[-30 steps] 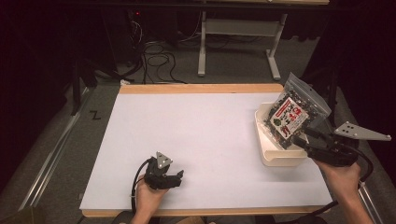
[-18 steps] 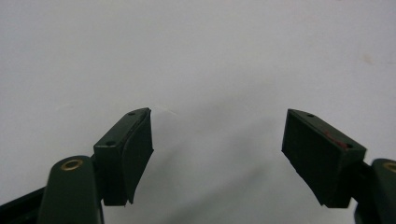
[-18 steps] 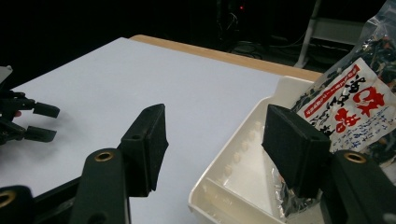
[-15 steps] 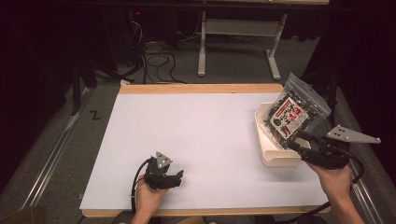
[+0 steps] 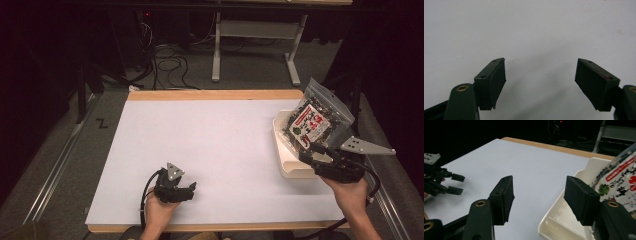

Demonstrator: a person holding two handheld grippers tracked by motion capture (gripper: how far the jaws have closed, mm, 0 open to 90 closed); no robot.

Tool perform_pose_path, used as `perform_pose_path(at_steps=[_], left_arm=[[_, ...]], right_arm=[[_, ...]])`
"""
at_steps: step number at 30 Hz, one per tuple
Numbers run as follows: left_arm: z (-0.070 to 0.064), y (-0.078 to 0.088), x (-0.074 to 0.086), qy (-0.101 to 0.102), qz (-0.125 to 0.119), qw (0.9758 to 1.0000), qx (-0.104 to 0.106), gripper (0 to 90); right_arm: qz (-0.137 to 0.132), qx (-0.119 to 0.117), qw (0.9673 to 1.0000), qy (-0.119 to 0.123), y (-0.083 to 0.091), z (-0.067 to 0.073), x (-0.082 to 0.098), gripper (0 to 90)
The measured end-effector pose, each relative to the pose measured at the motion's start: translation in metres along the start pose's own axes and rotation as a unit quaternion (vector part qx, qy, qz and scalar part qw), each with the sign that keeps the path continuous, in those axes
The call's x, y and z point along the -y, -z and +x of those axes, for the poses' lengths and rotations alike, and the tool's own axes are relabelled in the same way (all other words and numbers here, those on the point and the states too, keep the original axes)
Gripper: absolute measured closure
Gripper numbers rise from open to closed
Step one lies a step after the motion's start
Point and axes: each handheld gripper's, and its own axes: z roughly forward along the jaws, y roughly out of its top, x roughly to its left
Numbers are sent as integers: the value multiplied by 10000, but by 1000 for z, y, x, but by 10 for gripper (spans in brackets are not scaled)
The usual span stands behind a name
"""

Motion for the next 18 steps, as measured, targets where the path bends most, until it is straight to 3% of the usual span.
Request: perform_pose_path(at_steps=[18], left_arm=[[0,0,0,-15,-6,10000,-4,253]], right_arm=[[187,-208,9995,137,-22,17,3,424]])
